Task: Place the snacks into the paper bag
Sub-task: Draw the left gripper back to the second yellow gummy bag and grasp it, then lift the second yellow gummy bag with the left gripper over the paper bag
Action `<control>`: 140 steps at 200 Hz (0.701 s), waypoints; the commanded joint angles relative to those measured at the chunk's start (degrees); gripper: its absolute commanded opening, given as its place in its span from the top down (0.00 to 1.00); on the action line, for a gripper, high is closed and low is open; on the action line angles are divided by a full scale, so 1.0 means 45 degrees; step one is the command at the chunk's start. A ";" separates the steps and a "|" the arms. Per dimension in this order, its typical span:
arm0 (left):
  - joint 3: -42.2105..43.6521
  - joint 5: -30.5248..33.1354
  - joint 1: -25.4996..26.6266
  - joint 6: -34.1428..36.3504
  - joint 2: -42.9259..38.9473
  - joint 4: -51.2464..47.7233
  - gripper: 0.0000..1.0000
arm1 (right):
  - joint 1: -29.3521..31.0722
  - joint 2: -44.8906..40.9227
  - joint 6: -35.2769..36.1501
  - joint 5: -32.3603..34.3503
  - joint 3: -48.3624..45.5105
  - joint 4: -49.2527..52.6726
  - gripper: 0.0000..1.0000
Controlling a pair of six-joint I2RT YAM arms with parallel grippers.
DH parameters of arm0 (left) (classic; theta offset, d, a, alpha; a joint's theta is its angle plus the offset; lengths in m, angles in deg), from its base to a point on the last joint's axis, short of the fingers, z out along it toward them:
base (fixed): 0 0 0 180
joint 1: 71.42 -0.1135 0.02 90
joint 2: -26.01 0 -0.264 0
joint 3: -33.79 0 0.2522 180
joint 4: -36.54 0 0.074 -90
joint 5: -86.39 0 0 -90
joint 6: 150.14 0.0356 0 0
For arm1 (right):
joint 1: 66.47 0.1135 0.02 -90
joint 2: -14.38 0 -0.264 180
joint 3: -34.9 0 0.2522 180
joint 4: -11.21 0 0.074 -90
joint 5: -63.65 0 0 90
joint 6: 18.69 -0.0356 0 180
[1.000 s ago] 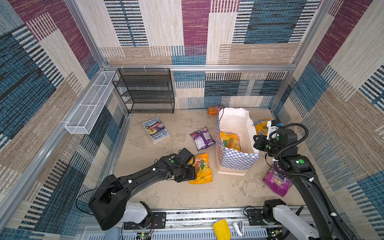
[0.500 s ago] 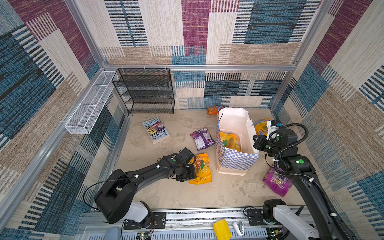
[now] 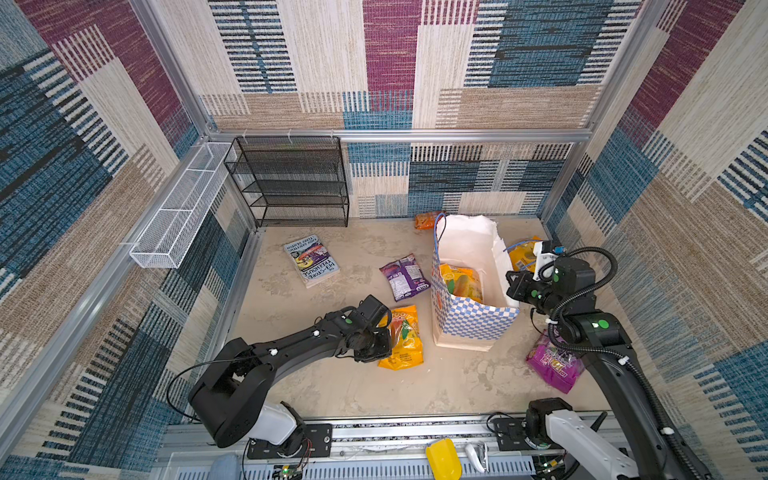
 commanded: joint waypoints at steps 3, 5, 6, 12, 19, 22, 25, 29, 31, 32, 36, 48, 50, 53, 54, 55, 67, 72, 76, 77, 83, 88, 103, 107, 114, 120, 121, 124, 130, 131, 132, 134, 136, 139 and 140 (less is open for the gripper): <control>-0.0046 -0.0076 0.0004 0.0175 -0.0309 -0.0221 0.84 | -0.0008 -0.0052 -0.0063 -0.0139 -0.0033 0.0016 1.00; -0.0066 -0.0062 0.0004 0.0175 -0.0344 -0.0253 0.85 | -0.0010 -0.0044 -0.0064 -0.0137 -0.0021 0.0016 1.00; -0.0066 -0.0060 0.0004 0.0169 -0.0366 -0.0265 0.85 | -0.0010 -0.0052 -0.0071 -0.0137 -0.0022 0.0016 1.00; -0.0119 -0.0040 0.0003 0.0174 -0.0479 -0.0374 0.88 | 0.0008 -0.0058 -0.0066 -0.0141 -0.0004 0.0021 1.00; -0.0169 -0.0038 0.0004 0.0192 -0.0631 -0.0477 0.90 | 0.0011 -0.0053 -0.0063 -0.0133 0.0011 0.0035 1.00; -0.0184 -0.0048 -0.0001 0.0203 -0.0690 -0.0516 0.91 | 0.0002 -0.0062 -0.0059 -0.0126 0.0015 0.0035 1.00; -0.0191 -0.0069 0.0001 0.0209 -0.0758 -0.0543 0.92 | 0.0008 -0.0061 -0.0070 -0.0132 0.0016 0.0035 1.00; -0.0201 -0.0109 0.0003 0.0195 -0.0871 -0.0549 0.93 | 0.0003 -0.0050 -0.0052 -0.0135 0.0033 0.0054 1.00; -0.0207 -0.0139 0.0004 0.0185 -0.0904 -0.0550 0.93 | 0.0008 -0.0048 -0.0066 -0.0121 0.0025 0.0055 1.00; -0.0205 -0.0157 0.0004 0.0184 -0.0930 -0.0550 0.94 | 0.0018 -0.0054 -0.0053 -0.0129 0.0030 0.0055 1.00; -0.0213 -0.0215 0.0004 0.0189 -0.1048 -0.0550 0.95 | 0.0018 -0.0059 -0.0042 -0.0131 0.0045 0.0054 1.00; -0.0193 -0.0377 -0.0007 0.0106 -0.1427 -0.0528 1.00 | -0.0003 -0.0061 -0.0039 -0.0123 0.0074 0.0075 1.00; -0.0201 -0.0387 0.0001 0.0080 -0.1483 -0.0530 1.00 | -0.0004 -0.0066 -0.0039 -0.0104 0.0069 0.0075 1.00; -0.0186 -0.0407 -0.0002 0.0074 -0.1580 -0.0530 1.00 | -0.0009 -0.0064 -0.0053 -0.0115 0.0074 0.0074 1.00; -0.0194 -0.0418 0.0001 0.0069 -0.1619 -0.0540 1.00 | 0.0010 -0.0072 -0.0056 -0.0116 0.0074 0.0065 1.00; -0.0199 -0.0423 0.0002 0.0067 -0.1658 -0.0545 1.00 | 0.0009 -0.0066 -0.0047 -0.0116 0.0074 0.0060 1.00; -0.0196 -0.0409 0.0004 -0.0005 -0.2087 -0.0603 1.00 | -0.0001 -0.0044 -0.0074 -0.0133 0.0056 0.0055 1.00; -0.0202 -0.0389 -0.0013 -0.0039 -0.2264 -0.0620 1.00 | 0.0015 -0.0055 -0.0084 -0.0136 0.0027 0.0055 1.00; -0.0201 -0.0375 -0.0034 -0.0045 -0.2420 -0.0646 1.00 | 0.0010 -0.0048 -0.0095 -0.0141 0.0035 0.0055 1.00; -0.0202 -0.0373 -0.0035 -0.0049 -0.2449 -0.0647 1.00 | 0.0009 -0.0054 -0.0096 -0.0139 0.0035 0.0055 1.00; -0.0193 -0.0353 -0.0030 -0.0055 -0.2659 -0.0667 1.00 | 0.0007 -0.0070 -0.0098 -0.0157 0.0017 0.0047 1.00; -0.0197 -0.0322 -0.0027 -0.0071 -0.2838 -0.0702 1.00 | 0.0020 -0.0077 -0.0099 -0.0156 0.0016 0.0036 1.00; -0.0271 -0.0248 -0.0069 -0.0111 -0.3386 -0.0861 1.00 | 0.0009 -0.0100 -0.0097 -0.0167 0.0016 0.0055 1.00; -0.0315 -0.0253 -0.0092 -0.0082 -0.3519 -0.0923 1.00 | 0.0019 -0.0118 -0.0097 -0.0170 0.0016 0.0055 1.00; -0.0388 -0.0222 -0.0110 -0.0070 -0.3750 -0.1073 1.00 | -0.0001 -0.0130 -0.0086 -0.0160 0.0027 0.0070 1.00; -0.0479 -0.0169 -0.0118 -0.0043 -0.3951 -0.1213 1.00 | 0.0019 -0.0144 -0.0086 -0.0146 0.0035 0.0070 1.00; -0.0497 -0.0162 -0.0126 -0.0038 -0.3996 -0.1243 1.00 | 0.0004 -0.0141 -0.0082 -0.0151 0.0045 0.0072 1.00; -0.0525 -0.0132 -0.0132 -0.0021 -0.4086 -0.1310 1.00 | 0.0004 -0.0142 -0.0086 -0.0148 0.0037 0.0074 1.00; -0.0614 -0.0064 -0.0136 0.0004 -0.4301 -0.1448 1.00 | 0.0014 -0.0149 -0.0094 -0.0137 0.0050 0.0074 1.00; -0.0624 -0.0051 -0.0144 0.0005 -0.4327 -0.1468 1.00 | 0.0012 -0.0154 -0.0096 -0.0146 0.0052 0.0084 1.00; -0.0638 -0.0045 -0.0139 0.0006 -0.4360 -0.1497 1.00 | 0.0010 -0.0156 -0.0087 -0.0141 0.0054 0.0089 1.00; -0.0668 -0.0025 -0.0134 0.0016 -0.4433 -0.1529 1.00 | 0.0000 -0.0158 -0.0080 -0.0152 0.0050 0.0093 1.00; -0.0686 -0.0011 -0.0133 0.0033 -0.4476 -0.1581 1.00 | 0.0002 -0.0158 -0.0078 -0.0169 0.0063 0.0094 1.00; -0.0759 0.0041 -0.0153 0.0058 -0.4591 -0.1658 1.00 | 0.0003 -0.0158 -0.0063 -0.0175 0.0073 0.0096 1.00; -0.0774 0.0060 -0.0153 0.0071 -0.4628 -0.1680 1.00 | -0.0003 -0.0149 -0.0061 -0.0165 0.0074 0.0095 1.00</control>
